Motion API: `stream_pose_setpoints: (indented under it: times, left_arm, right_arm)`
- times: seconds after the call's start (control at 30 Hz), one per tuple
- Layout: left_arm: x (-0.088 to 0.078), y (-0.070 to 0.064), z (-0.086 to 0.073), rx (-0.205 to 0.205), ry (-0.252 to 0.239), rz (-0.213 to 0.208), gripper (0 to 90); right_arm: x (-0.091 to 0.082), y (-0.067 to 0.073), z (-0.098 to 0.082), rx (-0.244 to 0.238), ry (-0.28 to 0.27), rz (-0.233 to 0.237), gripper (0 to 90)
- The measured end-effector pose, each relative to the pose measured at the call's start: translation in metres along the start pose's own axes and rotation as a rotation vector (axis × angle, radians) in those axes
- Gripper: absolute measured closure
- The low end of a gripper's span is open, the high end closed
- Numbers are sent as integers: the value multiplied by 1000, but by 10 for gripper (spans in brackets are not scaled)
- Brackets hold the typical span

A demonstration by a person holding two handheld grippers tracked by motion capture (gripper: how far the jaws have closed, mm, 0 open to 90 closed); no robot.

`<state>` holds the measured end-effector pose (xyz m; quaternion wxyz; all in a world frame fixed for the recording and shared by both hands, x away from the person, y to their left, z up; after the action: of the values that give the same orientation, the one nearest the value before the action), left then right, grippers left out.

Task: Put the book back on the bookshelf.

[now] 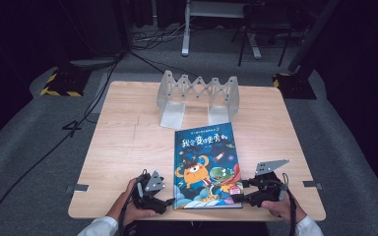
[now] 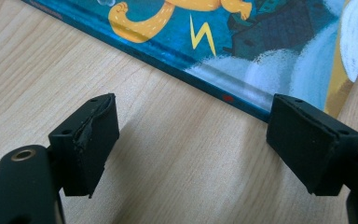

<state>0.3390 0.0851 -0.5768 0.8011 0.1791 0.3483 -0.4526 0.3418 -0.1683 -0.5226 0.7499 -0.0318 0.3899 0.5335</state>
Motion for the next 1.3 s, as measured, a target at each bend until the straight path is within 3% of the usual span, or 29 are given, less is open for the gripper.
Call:
stream_pose_setpoints:
  times: [0.1, 0.33, 0.57, 0.67, 0.77, 1.2, 1.3]
  left_arm:
    - [0, 0, 0, 0, 0, 0, 172]
    - [0, 0, 0, 7, 1, -7, 172]
    - [1, 0, 1, 13, 3, -16, 169]
    - [0, 0, 0, 12, 3, -15, 169]
    - [0, 0, 0, 15, 1, -17, 168]
    - [-2, 1, -2, 16, 15, -20, 169]
    - [-4, -1, 0, -1, 12, -35, 168]
  right_arm:
    - [3, -7, 11, 32, -38, 19, 358]
    - [11, -20, 25, 21, -41, -11, 391]
    - [27, -25, 33, 10, -47, 55, 431]
    - [28, -22, 37, -4, -90, 100, 493]
    - [26, -16, 41, -33, -132, 115, 538]
    - [14, 8, 43, -209, -220, 12, 539]
    - [12, 13, 44, -241, -231, -17, 539]
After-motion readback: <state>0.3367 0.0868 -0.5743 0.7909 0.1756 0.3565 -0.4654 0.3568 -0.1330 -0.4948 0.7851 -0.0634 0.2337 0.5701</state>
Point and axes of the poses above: each handheld gripper's, and its own axes: x roughly forward along the jaws, z roughly out of its top, y roughly to its left, the point moved 10 cm from there along x, roughly forward along the jaws, and after that the axes turned 1 degree about -z, right-handed, at the moved point
